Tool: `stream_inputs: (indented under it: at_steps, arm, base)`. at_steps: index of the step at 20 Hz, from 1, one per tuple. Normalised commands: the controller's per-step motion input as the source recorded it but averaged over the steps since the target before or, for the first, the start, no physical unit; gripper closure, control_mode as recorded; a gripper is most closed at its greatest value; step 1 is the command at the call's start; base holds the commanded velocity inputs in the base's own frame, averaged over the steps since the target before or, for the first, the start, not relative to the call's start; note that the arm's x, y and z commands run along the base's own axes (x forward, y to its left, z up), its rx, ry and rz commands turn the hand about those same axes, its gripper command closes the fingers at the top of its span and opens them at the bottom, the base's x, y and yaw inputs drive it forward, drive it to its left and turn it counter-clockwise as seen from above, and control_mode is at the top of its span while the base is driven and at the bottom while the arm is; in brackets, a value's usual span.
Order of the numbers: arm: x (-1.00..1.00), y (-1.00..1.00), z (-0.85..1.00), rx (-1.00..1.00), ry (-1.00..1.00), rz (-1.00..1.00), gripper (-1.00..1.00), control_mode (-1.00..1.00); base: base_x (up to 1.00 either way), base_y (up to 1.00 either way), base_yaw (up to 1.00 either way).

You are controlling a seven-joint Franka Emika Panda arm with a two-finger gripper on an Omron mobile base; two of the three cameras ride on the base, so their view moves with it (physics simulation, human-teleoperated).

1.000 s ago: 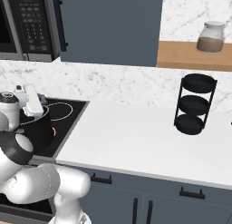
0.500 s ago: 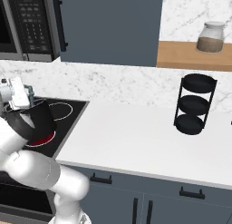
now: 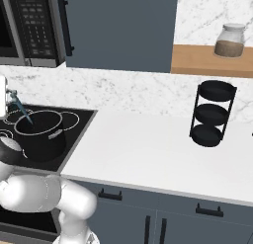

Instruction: Put the potato and lemon in the pot. Retrieve the spatula and lightly stir the vegetables in the pot.

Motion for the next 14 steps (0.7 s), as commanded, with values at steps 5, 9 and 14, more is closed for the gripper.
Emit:
stream_inputs:
  at_steps: [5,9,14]
  arm:
    - [-0.30,-0.47,0.04,0.00,0.00,-0.16,1.00,-1.00]
    - [-0.34,-0.52,-0.12,0.00,0.00,-0.15,1.00,-1.00]
    - [-0.08,-0.22,-0.46,0.03,-0.02,-0.11,1.00,-1.00]
  base:
    - [0.00,0.00,0.00]
    - [0.00,0.00,0.00]
    - [0.00,0.00,0.00]
